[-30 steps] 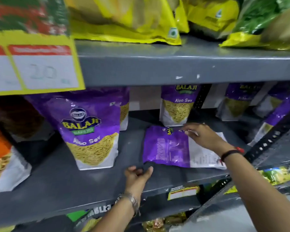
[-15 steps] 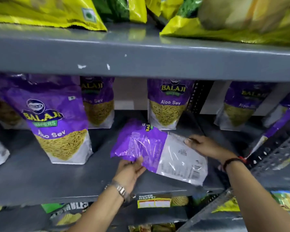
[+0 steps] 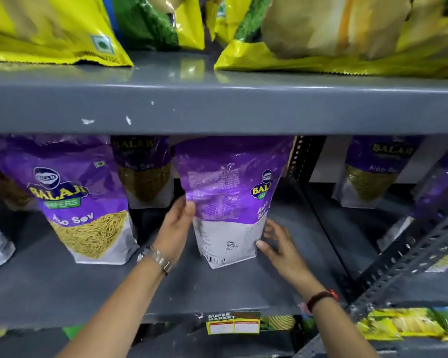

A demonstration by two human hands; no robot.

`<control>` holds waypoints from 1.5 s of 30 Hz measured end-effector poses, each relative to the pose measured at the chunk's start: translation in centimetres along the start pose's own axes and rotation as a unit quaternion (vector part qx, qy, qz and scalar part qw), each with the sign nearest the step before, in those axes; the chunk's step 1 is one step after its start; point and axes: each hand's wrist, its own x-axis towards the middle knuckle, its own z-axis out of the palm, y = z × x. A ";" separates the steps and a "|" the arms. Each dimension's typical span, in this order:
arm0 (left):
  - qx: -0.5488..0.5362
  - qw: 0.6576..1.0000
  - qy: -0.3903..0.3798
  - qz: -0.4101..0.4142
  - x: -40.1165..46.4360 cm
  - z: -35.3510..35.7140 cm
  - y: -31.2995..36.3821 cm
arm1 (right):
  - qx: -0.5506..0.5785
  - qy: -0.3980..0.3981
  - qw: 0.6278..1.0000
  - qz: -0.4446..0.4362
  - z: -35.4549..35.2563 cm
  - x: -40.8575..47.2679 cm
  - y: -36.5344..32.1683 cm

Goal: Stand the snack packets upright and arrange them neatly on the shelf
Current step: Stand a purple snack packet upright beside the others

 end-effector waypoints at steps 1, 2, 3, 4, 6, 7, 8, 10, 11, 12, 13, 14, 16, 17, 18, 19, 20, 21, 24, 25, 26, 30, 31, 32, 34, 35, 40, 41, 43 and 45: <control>0.021 0.999 -0.025 -0.009 -0.4 -0.5 -1.0 | -0.010 -0.003 1.000 -0.007 -0.2 0.3 0.2; 0.053 0.997 -0.051 -0.019 -0.9 -0.7 -1.8 | -0.009 -0.016 1.000 -0.011 -0.4 0.6 0.1; 0.090 0.992 -0.080 -0.035 -1.3 -0.7 -2.7 | 0.003 -0.036 0.999 -0.012 -0.5 0.9 0.4; 0.122 0.986 -0.102 -0.055 -1.5 -0.7 -3.7 | 0.007 -0.057 0.998 -0.008 -0.4 1.0 0.5; 0.150 0.979 -0.109 -0.089 -1.6 -0.6 -5.1 | 0.018 -0.078 0.997 -0.005 -0.1 0.8 0.5; 0.164 0.978 -0.090 -0.093 -1.3 -0.6 -5.5 | 0.033 -0.077 0.996 -0.007 -0.2 0.6 0.6; 0.173 0.979 -0.061 -0.089 -0.8 -0.8 -6.0 | 0.037 -0.064 0.997 -0.004 -0.4 0.1 0.6; 0.169 0.982 0.014 -0.081 -0.3 -0.9 -5.9 | 0.042 -0.043 0.998 0.009 -1.2 -0.8 0.6; 0.170 0.981 0.049 -0.080 -0.2 -1.0 -5.7 | 0.049 -0.039 0.998 0.011 -1.6 -1.2 0.6; 0.167 0.980 0.075 -0.073 -0.4 -1.1 -5.9 | 0.045 -0.027 0.999 0.013 -1.9 -1.4 0.6; 0.162 0.980 0.090 -0.067 -0.8 -1.1 -6.0 | 0.049 -0.008 0.999 0.013 -2.0 -1.4 0.5; 0.150 0.982 0.099 -0.058 -1.4 -0.9 -6.1 | 0.057 0.014 0.998 0.018 -2.0 -1.2 0.5; 0.114 0.986 0.106 -0.054 -2.8 -0.2 -6.1 | 0.096 0.030 0.995 0.028 -1.4 -0.5 0.3; 0.094 0.989 0.099 -0.059 -3.6 0.3 -6.0 | 0.117 0.018 0.992 0.040 -0.8 -0.2 0.1; 0.081 0.991 0.085 -0.062 -4.3 0.9 -6.0 | 0.132 -0.003 0.990 0.056 -0.1 0.0 -0.2; 0.078 0.993 0.067 -0.066 -4.9 1.6 -5.8 | 0.147 -0.029 0.986 0.070 0.7 0.0 -0.3; 0.076 0.993 0.049 -0.071 -5.3 2.2 -5.9 | 0.162 -0.054 0.982 0.076 1.4 -0.1 -0.4; 0.070 0.994 0.028 -0.083 -5.4 2.6 -6.0 | 0.171 -0.066 0.980 0.075 2.0 -0.5 -0.6; 0.045 0.988 -0.005 -0.148 -4.5 2.7 -4.7 | 0.180 0.027 0.979 0.091 2.3 -1.2 -0.7; 0.028 0.986 0.010 -0.165 -3.8 2.3 -4.6 | 0.174 0.078 0.977 0.097 1.9 -1.3 -0.8; 0.011 0.985 0.028 -0.167 -3.4 2.0 -4.3 | 0.172 0.115 0.973 0.098 1.4 -1.2 -0.8; 0.025 0.995 0.048 -0.082 -3.3 2.9 -4.6 | 0.153 0.052 0.982 0.098 0.8 0.7 -2.1; 0.058 0.996 0.031 -0.066 -3.7 3.3 -4.7 | 0.155 0.025 0.984 0.087 1.0 1.2 -2.5; 0.086 0.995 0.000 -0.048 -4.0 3.6 -5.1 | 0.162 0.005 0.984 0.074 1.3 1.6 -2.9; 0.134 0.990 -0.039 -0.025 -3.5 3.1 -5.4 | 0.168 -0.008 0.985 0.042 1.9 1.6 -2.7; 0.149 0.987 -0.043 -0.030 -2.9 2.3 -5.8 | 0.172 0.002 0.984 0.034 1.9 1.4 -2.3; 0.166 0.980 -0.082 -0.066 -0.6 -0.6 -6.7 | 0.141 0.071 0.986 0.046 1.2 -0.4 0.1; 0.177 0.977 -0.089 -0.081 -0.9 -0.6 -7.0 | 0.120 0.041 0.990 0.056 1.0 -0.4 0.6; 0.208 0.969 -0.097 -0.094 -1.4 -0.3 -7.1 | 0.041 -0.017 0.997 0.061 1.0 0.0 1.4; 0.220 0.968 -0.085 -0.089 -1.3 0.1 -7.1 | -0.059 -0.023 0.996 0.057 1.6 0.5 2.2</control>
